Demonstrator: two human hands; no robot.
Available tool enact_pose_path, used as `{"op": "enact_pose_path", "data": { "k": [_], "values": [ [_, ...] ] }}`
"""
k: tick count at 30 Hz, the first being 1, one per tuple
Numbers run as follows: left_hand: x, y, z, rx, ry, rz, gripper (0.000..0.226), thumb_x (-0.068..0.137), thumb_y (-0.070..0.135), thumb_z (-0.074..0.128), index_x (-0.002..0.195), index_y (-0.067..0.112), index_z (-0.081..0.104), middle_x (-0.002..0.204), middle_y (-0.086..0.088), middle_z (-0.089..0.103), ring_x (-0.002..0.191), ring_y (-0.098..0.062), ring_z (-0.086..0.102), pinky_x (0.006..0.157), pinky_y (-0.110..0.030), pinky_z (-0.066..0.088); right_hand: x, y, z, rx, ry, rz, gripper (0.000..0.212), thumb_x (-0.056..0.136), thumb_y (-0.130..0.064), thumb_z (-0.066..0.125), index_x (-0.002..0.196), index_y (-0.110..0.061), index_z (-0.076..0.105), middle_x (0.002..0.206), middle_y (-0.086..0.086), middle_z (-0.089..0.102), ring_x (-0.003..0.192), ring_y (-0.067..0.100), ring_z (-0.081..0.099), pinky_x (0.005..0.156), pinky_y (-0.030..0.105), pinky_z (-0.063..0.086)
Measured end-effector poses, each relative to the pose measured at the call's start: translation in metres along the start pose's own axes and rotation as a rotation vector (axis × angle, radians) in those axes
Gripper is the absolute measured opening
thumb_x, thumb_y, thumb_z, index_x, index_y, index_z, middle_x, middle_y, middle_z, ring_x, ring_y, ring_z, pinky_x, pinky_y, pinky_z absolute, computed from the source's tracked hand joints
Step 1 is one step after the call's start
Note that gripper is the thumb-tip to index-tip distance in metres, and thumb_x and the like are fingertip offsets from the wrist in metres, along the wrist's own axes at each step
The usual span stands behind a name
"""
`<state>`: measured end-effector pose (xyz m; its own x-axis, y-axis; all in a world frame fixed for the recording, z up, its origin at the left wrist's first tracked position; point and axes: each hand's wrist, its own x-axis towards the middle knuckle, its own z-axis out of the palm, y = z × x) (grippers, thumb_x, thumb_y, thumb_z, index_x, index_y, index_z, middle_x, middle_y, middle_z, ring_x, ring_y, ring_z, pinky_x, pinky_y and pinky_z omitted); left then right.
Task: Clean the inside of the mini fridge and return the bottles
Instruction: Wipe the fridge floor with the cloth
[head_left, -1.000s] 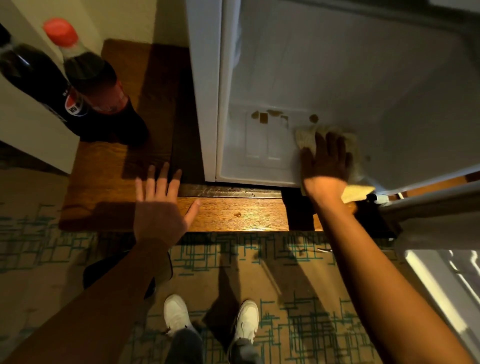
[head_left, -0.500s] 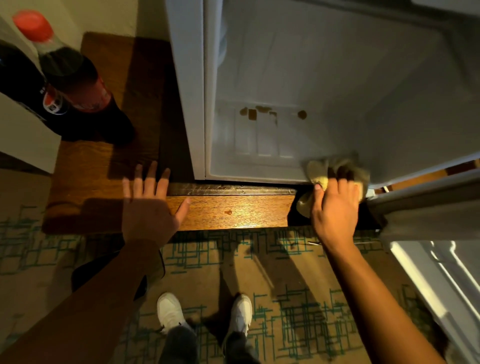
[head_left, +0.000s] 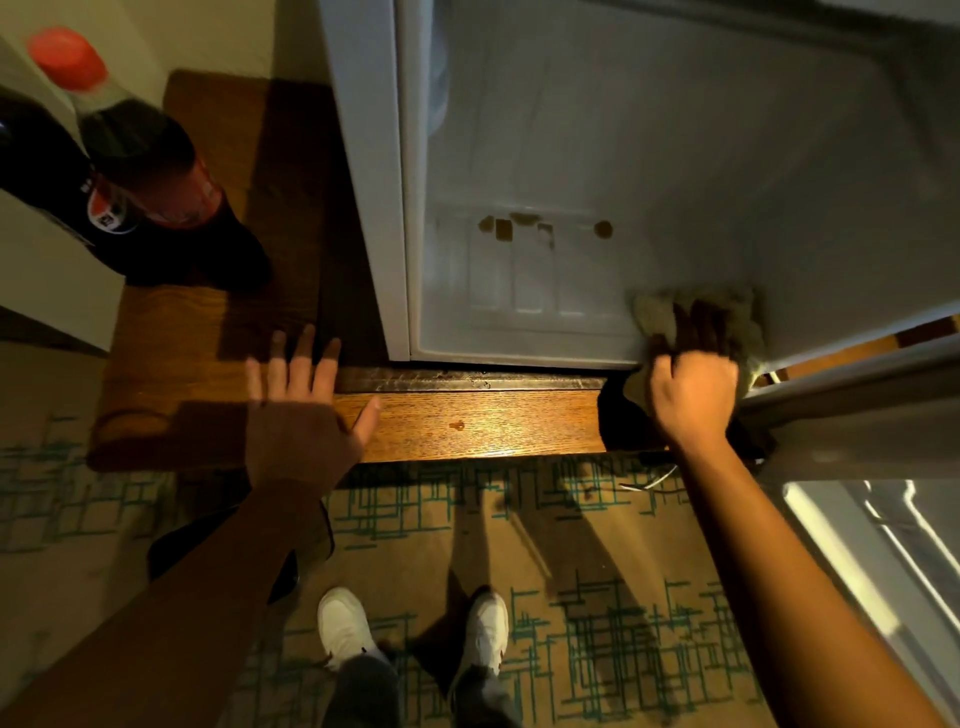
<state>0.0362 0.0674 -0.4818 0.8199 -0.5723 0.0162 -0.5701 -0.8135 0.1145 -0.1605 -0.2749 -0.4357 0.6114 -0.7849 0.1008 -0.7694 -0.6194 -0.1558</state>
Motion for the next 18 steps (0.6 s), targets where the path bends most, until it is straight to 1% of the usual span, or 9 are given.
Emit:
{"op": "enact_pose_path", "data": {
  "k": [1, 3, 6, 7, 8, 10, 11, 14, 18],
  "values": [
    [0.000, 0.000, 0.000, -0.001, -0.005, -0.002, 0.080, 0.089, 0.067, 0.038, 0.149, 0.014, 0.037, 0.160, -0.015, 0.031, 0.150, -0.037, 0.021, 0.121, -0.059, 0.014, -0.008, -0.004, -0.004, -0.006, -0.024, 0.011, 0.056, 0.091, -0.034, 0.035, 0.112, 0.008, 0.065, 0.119, 0.035, 0.061, 0.115, 0.049, 0.054, 0.103, 0.053, 0.038],
    [0.001, 0.000, 0.000, -0.008, -0.013, -0.008, 0.080, 0.089, 0.068, 0.037, 0.149, 0.015, 0.037, 0.160, -0.015, 0.031, 0.150, -0.037, 0.021, 0.121, -0.059, 0.014, -0.021, -0.013, -0.005, 0.028, -0.020, 0.024, 0.050, 0.093, -0.037, 0.037, 0.085, 0.004, 0.063, 0.091, 0.031, 0.063, 0.091, 0.045, 0.056, 0.089, 0.051, 0.040],
    [0.002, 0.001, -0.001, -0.009, -0.024, -0.015, 0.080, 0.088, 0.068, 0.036, 0.149, 0.015, 0.037, 0.161, -0.014, 0.030, 0.151, -0.036, 0.020, 0.122, -0.059, 0.013, -0.027, -0.030, -0.008, 0.088, -0.057, -0.047, 0.048, 0.096, -0.038, 0.038, 0.077, 0.000, 0.060, 0.083, 0.028, 0.062, 0.085, 0.043, 0.056, 0.081, 0.049, 0.040],
    [0.002, 0.001, -0.001, -0.008, -0.024, -0.016, 0.080, 0.089, 0.068, 0.035, 0.149, 0.016, 0.037, 0.161, -0.014, 0.030, 0.151, -0.036, 0.019, 0.122, -0.058, 0.013, -0.023, -0.035, -0.008, 0.100, -0.095, -0.082, 0.049, 0.096, -0.037, 0.038, 0.081, 0.002, 0.064, 0.088, 0.031, 0.064, 0.089, 0.045, 0.059, 0.084, 0.049, 0.042],
    [0.002, 0.001, -0.001, -0.010, -0.024, -0.018, 0.080, 0.089, 0.068, 0.034, 0.149, 0.016, 0.036, 0.161, -0.014, 0.029, 0.151, -0.036, 0.019, 0.122, -0.058, 0.013, -0.017, -0.039, -0.006, 0.108, -0.117, -0.125, 0.050, 0.095, -0.035, 0.038, 0.095, 0.005, 0.068, 0.103, 0.033, 0.066, 0.101, 0.048, 0.060, 0.091, 0.051, 0.044],
    [0.002, 0.001, -0.001, -0.011, -0.029, -0.019, 0.080, 0.089, 0.069, 0.033, 0.149, 0.017, 0.036, 0.161, -0.013, 0.029, 0.152, -0.035, 0.018, 0.122, -0.058, 0.013, -0.003, -0.043, 0.001, 0.142, -0.119, -0.199, 0.054, 0.095, -0.035, 0.038, 0.135, -0.004, 0.057, 0.143, 0.025, 0.051, 0.135, 0.044, 0.044, 0.112, 0.053, 0.035],
    [0.002, 0.001, -0.001, -0.010, -0.030, -0.019, 0.080, 0.089, 0.069, 0.034, 0.150, 0.017, 0.035, 0.161, -0.013, 0.029, 0.152, -0.035, 0.018, 0.122, -0.058, 0.013, 0.005, -0.045, 0.005, 0.166, -0.112, -0.213, 0.058, 0.095, -0.039, 0.035, 0.145, -0.010, 0.048, 0.152, 0.020, 0.042, 0.144, 0.040, 0.034, 0.117, 0.052, 0.028],
    [0.002, 0.000, 0.000, -0.004, -0.032, -0.011, 0.079, 0.090, 0.069, 0.034, 0.150, 0.017, 0.035, 0.161, -0.013, 0.029, 0.152, -0.035, 0.018, 0.122, -0.058, 0.014, 0.032, -0.054, 0.013, 0.149, -0.090, -0.188, 0.065, 0.095, -0.049, 0.026, 0.150, -0.016, 0.041, 0.158, 0.017, 0.034, 0.149, 0.037, 0.025, 0.121, 0.051, 0.018],
    [0.002, 0.001, 0.000, -0.009, -0.038, -0.015, 0.080, 0.090, 0.070, 0.033, 0.151, 0.017, 0.034, 0.162, -0.013, 0.027, 0.152, -0.035, 0.016, 0.122, -0.058, 0.012, 0.059, -0.070, 0.014, 0.084, -0.144, -0.160, 0.067, 0.094, -0.046, 0.024, 0.155, -0.020, 0.028, 0.164, 0.011, 0.019, 0.153, 0.030, 0.011, 0.123, 0.043, 0.005]
  ]
}}
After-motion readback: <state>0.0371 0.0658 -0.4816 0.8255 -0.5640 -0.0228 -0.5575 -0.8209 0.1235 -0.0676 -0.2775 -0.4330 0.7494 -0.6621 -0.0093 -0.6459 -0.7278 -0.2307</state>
